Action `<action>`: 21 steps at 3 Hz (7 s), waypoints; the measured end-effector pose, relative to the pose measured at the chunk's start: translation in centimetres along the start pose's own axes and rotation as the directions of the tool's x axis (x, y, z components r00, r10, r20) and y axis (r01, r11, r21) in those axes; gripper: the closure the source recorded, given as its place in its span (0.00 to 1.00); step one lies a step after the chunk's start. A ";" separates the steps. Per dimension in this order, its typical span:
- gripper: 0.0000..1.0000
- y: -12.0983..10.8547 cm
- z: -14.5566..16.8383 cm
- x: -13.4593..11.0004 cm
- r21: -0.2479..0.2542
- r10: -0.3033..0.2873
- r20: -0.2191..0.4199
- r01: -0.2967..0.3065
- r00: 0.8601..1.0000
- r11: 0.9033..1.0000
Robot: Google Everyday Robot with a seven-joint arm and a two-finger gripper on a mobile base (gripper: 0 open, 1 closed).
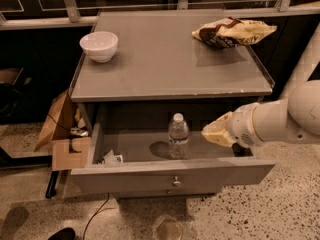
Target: Pick water bottle from top drawer and place on counter
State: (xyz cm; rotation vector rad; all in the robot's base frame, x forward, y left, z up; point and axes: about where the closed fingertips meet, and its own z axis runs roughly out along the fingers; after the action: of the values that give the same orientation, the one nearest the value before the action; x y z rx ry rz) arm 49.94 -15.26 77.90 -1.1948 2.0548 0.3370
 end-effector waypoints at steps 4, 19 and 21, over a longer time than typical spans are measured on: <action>0.20 -0.1 6.2 0.6 -0.045 0.035 0.089 -0.031 0.995 0.998; 1.00 0.1 2.0 -12.5 -0.095 0.098 0.249 -0.077 0.964 0.993; 1.00 -4.5 -2.2 -19.0 0.022 0.048 0.268 -0.055 0.962 0.998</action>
Offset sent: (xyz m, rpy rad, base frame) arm 0.0159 0.0088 -0.0272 0.0521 -0.0136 0.0015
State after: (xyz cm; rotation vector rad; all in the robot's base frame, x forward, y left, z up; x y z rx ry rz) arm 58.53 -6.61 93.25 -1.0189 1.8509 0.4658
